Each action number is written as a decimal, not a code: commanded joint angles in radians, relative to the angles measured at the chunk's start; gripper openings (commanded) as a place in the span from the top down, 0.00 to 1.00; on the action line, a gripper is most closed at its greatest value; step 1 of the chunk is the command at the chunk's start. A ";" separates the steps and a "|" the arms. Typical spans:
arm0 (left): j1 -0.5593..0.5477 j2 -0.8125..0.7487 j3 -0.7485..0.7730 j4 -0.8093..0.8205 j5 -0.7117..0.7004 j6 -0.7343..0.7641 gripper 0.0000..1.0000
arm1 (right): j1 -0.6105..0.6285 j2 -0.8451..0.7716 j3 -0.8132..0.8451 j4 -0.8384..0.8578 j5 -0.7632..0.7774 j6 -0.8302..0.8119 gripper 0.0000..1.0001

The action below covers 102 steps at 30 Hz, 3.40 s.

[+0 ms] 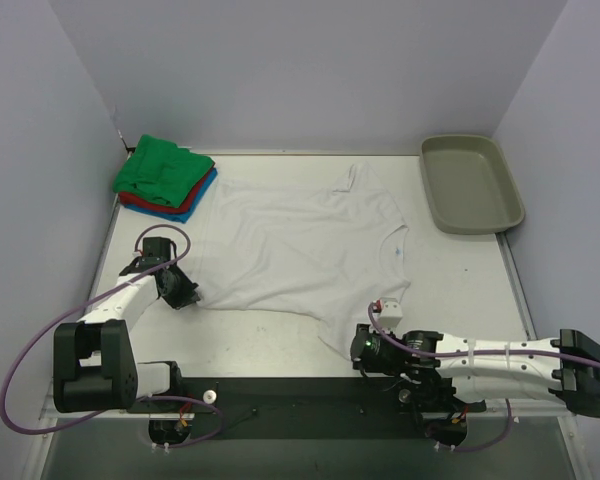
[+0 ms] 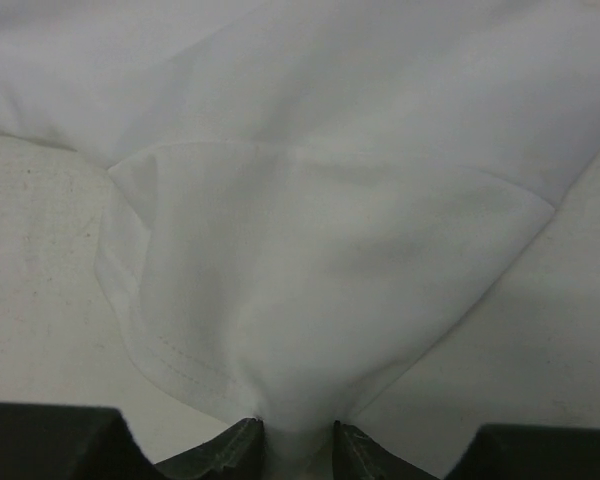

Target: Fold and stack the t-shirts

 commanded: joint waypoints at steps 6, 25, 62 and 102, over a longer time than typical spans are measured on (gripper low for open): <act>0.005 -0.021 -0.006 0.038 0.007 0.006 1.00 | 0.006 0.083 0.007 -0.078 0.049 0.022 0.91; 0.005 -0.294 0.179 -0.163 0.024 0.103 1.00 | 0.086 -0.252 0.283 -0.495 0.388 -0.099 1.00; 0.007 -0.331 0.175 -0.124 0.084 0.105 1.00 | -0.219 -0.210 0.497 -0.328 0.372 -0.530 1.00; -0.112 -0.038 0.210 0.061 0.039 0.014 1.00 | -0.820 0.032 0.458 -0.019 -0.113 -0.782 1.00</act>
